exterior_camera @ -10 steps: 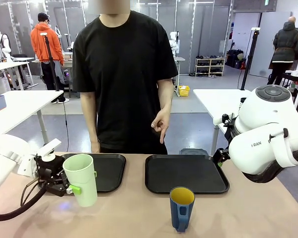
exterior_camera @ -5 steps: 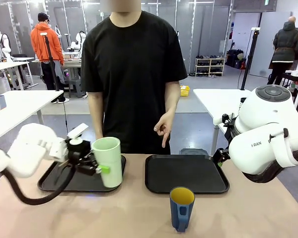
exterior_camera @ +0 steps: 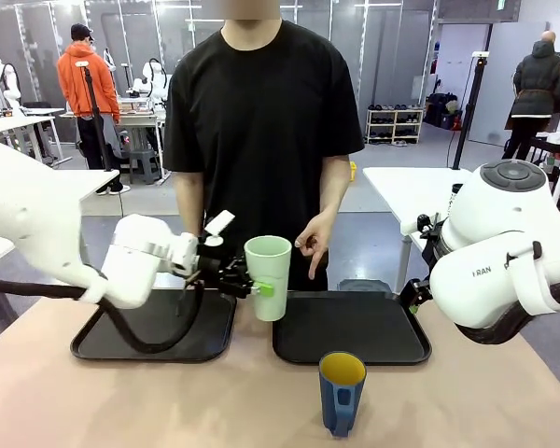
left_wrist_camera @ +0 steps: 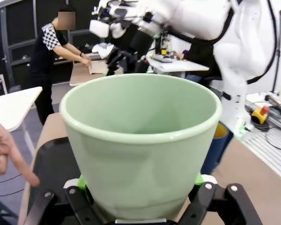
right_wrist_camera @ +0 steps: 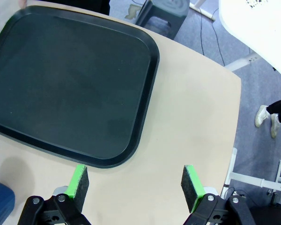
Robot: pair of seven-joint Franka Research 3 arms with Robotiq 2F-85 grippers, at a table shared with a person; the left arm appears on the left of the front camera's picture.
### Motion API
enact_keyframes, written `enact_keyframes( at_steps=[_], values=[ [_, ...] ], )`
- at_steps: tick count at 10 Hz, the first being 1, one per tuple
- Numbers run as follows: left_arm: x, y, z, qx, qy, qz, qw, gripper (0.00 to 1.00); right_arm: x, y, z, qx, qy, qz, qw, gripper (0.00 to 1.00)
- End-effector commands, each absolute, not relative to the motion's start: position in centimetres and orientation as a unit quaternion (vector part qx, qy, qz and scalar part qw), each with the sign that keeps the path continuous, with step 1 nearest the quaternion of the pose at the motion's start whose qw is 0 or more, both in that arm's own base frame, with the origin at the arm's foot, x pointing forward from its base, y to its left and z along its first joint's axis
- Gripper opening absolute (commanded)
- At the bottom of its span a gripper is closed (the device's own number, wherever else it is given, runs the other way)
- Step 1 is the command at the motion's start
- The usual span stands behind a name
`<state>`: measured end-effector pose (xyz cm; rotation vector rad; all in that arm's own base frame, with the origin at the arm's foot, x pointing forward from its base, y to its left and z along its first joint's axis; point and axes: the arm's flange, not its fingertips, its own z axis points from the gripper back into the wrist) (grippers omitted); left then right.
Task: Sort and store the cups by type.
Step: Place the picked Reusable plastic cup into the Flat Tray indicated by the person.
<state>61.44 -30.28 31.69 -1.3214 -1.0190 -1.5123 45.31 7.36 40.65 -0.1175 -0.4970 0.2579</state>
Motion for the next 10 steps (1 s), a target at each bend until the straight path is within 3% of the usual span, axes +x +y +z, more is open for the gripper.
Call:
enact_keyframes(
  at_steps=[1,5,10],
  values=[
    [64.7,-33.5,31.3,-0.525,-0.415,-0.599,0.44,0.86,45.4,7.4,40.6,-0.058,-0.245,0.127,0.959,1.0],
    [65.6,-35.5,29.9,-0.53,-0.444,-0.577,0.435,0.86,45.4,7.4,40.6,-0.058,-0.245,0.127,0.959,1.0],
    [64.9,-35.4,29.7,-0.524,-0.429,-0.595,0.433,0.86,45.4,7.4,40.6,-0.058,-0.245,0.127,0.959,1.0]
  ],
)
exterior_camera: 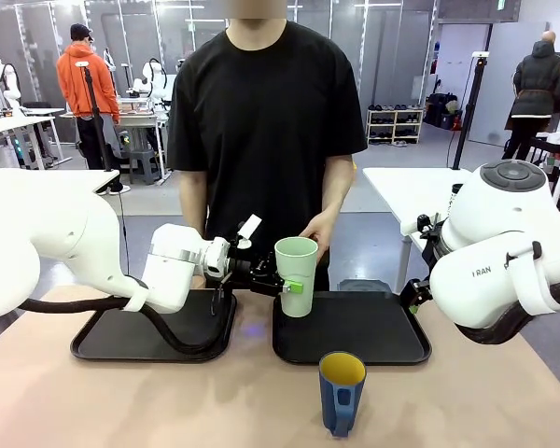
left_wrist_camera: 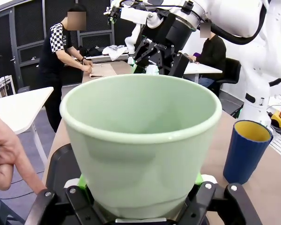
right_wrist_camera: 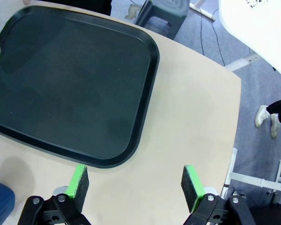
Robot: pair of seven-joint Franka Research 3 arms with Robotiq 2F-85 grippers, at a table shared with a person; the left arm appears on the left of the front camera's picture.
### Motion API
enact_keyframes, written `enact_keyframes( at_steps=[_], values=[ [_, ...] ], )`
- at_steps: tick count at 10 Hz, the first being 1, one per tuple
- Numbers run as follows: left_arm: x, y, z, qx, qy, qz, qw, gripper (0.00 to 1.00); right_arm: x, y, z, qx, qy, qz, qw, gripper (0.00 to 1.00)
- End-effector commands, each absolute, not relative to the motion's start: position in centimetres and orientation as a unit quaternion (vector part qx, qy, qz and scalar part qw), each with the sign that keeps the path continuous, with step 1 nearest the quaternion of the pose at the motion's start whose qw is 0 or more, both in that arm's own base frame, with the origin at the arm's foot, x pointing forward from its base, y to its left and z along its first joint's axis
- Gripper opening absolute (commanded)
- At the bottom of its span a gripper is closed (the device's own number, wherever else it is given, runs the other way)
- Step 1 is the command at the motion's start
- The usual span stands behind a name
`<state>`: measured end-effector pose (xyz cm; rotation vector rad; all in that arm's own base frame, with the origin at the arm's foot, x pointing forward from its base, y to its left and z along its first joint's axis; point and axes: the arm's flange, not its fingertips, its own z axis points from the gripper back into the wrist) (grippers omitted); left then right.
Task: Sort and store the cups by type.
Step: Place the picked Reusable plastic cup into the Flat Tray indicated by the person.
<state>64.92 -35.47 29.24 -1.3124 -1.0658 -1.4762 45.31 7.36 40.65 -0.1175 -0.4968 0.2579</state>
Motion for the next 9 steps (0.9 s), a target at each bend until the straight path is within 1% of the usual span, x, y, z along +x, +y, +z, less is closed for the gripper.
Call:
enact_keyframes(
  at_steps=[1,4,6,9],
  values=[
    [64.9,-35.5,29.2,-0.527,-0.428,-0.593,0.434,0.86,45.4,7.4,40.6,-0.058,-0.245,0.127,0.959,1.0],
    [65.3,-36.8,27.4,-0.541,-0.429,-0.577,0.435,0.86,45.4,7.4,40.6,-0.058,-0.245,0.127,0.959,1.0],
    [65.1,-37.3,26.5,-0.531,-0.44,-0.574,0.442,0.86,45.4,7.4,40.6,-0.058,-0.245,0.127,0.959,1.0],
    [65.1,-38.1,24.5,-0.524,-0.434,-0.577,0.451,0.86,45.4,7.4,40.6,-0.058,-0.245,0.127,0.959,1.0]
  ],
)
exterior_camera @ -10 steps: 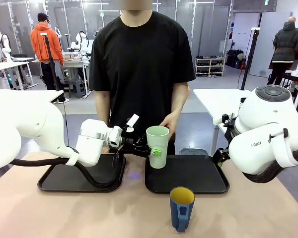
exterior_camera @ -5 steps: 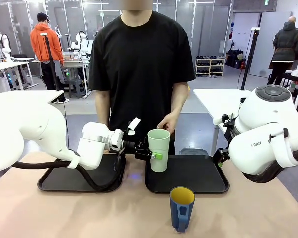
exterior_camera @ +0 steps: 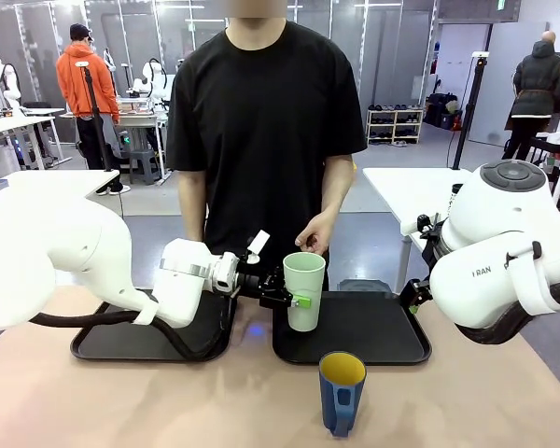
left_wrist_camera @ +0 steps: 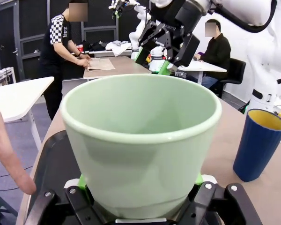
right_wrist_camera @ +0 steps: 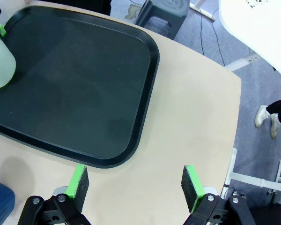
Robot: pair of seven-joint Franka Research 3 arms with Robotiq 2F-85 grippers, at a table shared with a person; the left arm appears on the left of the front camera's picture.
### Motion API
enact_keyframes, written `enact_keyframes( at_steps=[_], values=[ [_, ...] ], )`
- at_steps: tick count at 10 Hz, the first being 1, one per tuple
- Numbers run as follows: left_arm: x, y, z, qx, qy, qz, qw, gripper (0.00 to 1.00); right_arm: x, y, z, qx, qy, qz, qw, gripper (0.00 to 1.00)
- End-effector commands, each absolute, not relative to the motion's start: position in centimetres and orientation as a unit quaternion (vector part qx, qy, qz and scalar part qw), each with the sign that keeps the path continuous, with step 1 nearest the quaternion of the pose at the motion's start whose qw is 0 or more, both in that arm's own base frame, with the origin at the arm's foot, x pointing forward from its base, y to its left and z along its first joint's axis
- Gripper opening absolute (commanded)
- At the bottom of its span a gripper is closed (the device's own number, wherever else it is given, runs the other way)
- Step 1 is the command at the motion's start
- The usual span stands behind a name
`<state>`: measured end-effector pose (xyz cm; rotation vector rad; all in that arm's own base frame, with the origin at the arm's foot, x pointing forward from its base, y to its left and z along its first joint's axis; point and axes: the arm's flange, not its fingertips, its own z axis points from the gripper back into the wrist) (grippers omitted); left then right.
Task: Sort and store the cups by type.
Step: Place the picked Reusable plastic cup into the Flat Tray indicated by the person.
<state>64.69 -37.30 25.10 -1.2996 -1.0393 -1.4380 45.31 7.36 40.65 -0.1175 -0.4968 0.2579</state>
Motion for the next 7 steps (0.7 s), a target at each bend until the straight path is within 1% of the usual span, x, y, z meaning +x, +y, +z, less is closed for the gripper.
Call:
enact_keyframes(
  at_steps=[1,4,7],
  values=[
    [65.1,-38.3,23.8,-0.523,-0.434,-0.582,0.447,0.86,45.4,7.4,40.6,-0.058,-0.245,0.127,0.959,1.0],
    [64.9,-38.3,22.3,-0.523,-0.44,-0.587,0.434,0.86,45.4,7.4,40.6,-0.058,-0.245,0.127,0.959,1.0],
    [64.6,-38.1,21.4,-0.524,-0.434,-0.589,0.436,0.86,45.4,7.4,40.6,-0.058,-0.245,0.127,0.959,1.0]
  ],
)
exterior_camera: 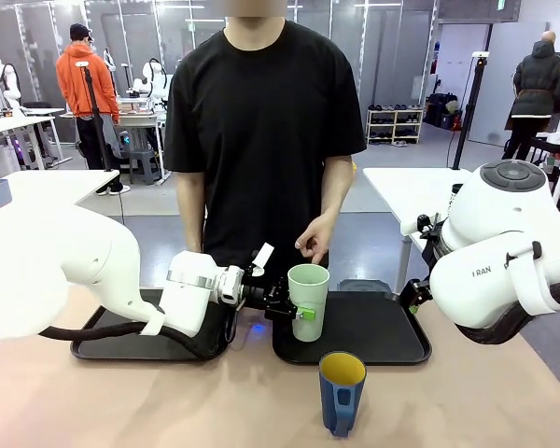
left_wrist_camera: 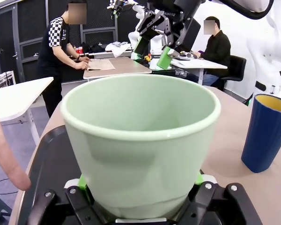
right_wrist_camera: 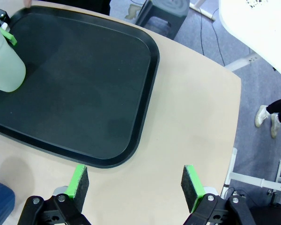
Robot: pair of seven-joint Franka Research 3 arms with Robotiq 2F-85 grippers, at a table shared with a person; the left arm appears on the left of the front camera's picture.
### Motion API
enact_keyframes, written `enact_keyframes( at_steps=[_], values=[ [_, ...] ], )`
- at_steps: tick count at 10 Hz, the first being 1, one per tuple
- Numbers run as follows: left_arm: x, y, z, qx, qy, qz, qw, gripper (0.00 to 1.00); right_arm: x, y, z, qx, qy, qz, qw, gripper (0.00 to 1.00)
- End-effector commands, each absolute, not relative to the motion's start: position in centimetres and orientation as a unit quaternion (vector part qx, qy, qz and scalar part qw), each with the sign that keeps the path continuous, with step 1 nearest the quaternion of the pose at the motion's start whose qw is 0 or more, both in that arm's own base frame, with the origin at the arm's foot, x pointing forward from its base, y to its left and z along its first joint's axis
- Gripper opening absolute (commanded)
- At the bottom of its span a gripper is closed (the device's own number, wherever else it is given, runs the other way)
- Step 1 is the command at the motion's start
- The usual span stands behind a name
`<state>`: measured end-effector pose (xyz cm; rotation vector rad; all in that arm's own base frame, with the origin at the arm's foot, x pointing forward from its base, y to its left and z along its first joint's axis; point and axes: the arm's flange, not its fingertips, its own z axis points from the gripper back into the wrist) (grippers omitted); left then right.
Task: Sort and store the cups by type.
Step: Place the picked Reusable plastic cup into the Flat Tray indicated by the person.
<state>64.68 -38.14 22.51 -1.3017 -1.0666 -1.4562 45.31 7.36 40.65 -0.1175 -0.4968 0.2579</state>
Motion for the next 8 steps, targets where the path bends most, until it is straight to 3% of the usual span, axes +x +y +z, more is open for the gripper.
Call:
enact_keyframes(
  at_steps=[1,2,3,8],
  values=[
    [64.5,-38.1,21.4,-0.525,-0.429,-0.591,0.436,0.86,45.4,7.4,40.6,-0.058,-0.245,0.127,0.959,1.0],
    [64.5,-38.1,21.4,-0.521,-0.427,-0.593,0.441,0.89,45.4,7.4,40.6,-0.058,-0.245,0.127,0.959,1.0],
    [64.4,-38.0,21.5,-0.523,-0.426,-0.591,0.441,1.0,45.4,7.4,40.6,-0.058,-0.245,0.127,0.959,1.0],
    [64.5,-36.4,22.3,-0.519,-0.42,-0.59,0.455,1.0,45.4,7.4,40.6,-0.058,-0.245,0.127,0.959,1.0]
  ],
)
